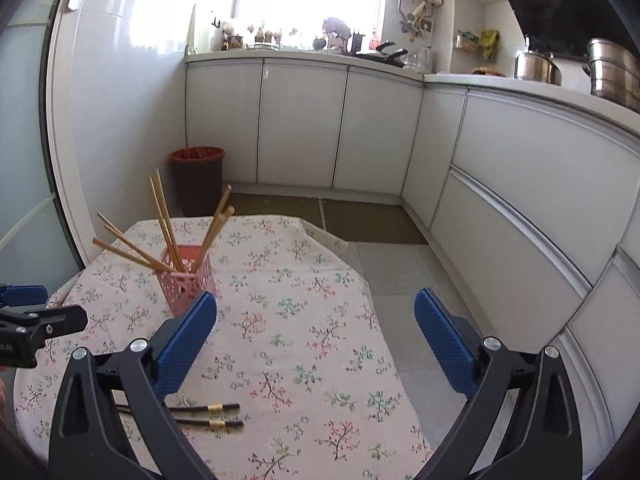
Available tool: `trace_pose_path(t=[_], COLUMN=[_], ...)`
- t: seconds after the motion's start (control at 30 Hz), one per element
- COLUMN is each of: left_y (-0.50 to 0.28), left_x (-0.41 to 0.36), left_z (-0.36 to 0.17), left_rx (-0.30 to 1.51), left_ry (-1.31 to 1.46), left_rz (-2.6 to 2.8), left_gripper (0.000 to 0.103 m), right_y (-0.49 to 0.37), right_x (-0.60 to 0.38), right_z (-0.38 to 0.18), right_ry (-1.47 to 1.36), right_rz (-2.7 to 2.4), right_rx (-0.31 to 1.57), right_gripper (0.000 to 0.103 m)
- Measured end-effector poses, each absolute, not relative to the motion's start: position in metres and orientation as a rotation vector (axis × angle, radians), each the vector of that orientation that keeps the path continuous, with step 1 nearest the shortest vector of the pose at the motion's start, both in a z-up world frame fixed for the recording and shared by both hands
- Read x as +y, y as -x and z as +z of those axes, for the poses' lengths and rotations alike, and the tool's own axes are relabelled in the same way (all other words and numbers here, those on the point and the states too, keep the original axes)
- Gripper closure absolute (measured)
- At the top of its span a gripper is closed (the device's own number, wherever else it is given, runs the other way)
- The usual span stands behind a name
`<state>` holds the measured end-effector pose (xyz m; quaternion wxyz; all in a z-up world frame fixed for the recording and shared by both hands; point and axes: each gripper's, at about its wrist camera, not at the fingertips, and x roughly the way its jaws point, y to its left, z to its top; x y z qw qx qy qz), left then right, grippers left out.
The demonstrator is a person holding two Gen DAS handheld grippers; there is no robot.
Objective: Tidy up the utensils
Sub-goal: 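Open the right tool, dropping the wooden chopstick into the holder, then grasp a black chopstick with the left tool while the right tool grasps the other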
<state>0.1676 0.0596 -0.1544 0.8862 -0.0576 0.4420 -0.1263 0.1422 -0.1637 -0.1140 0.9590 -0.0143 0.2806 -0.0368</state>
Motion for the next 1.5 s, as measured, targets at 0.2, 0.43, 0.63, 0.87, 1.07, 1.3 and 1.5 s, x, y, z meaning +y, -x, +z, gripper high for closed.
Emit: trace_pose_path(t=[0.2, 0.43, 0.63, 0.87, 1.07, 1.3, 1.5], left_y=[-0.184, -0.206, -0.236, -0.244, -0.249, -0.243, -0.237], left_x=[0.024, -0.013, -0.049, -0.09, -0.094, -0.079, -0.022], left_z=[-0.194, -0.24, -0.28, -0.312, -0.329, -0.329, -0.323], left_rx=[1.066, 1.24, 1.409, 1.499, 1.545, 1.519, 1.446], left_ry=[-0.088, -0.284, -0.349, -0.544, -0.585, -0.529, -0.374], left_rz=[-0.315, -0.395, -0.469, -0.518, -0.527, -0.58, -0.523], left_gripper=[0.007, 0.007, 0.007, 0.032, 0.052, 0.089, 0.096], right_y=[-0.121, -0.102, -0.102, -0.106, -0.108, -0.12, -0.144], right_x=[-0.193, -0.231, -0.252, -0.255, -0.257, -0.241, -0.199], right_z=[-0.159, -0.221, -0.237, -0.244, -0.247, -0.257, -0.262], right_ry=[-0.059, -0.283, -0.415, -0.436, -0.444, -0.444, -0.408], right_rz=[-0.098, -0.136, -0.139, -0.118, -0.119, -0.094, -0.093], right_rx=[0.704, 0.86, 0.906, 0.936, 0.951, 1.021, 1.11], right_gripper=[0.007, 0.007, 0.007, 0.007, 0.007, 0.007, 0.007])
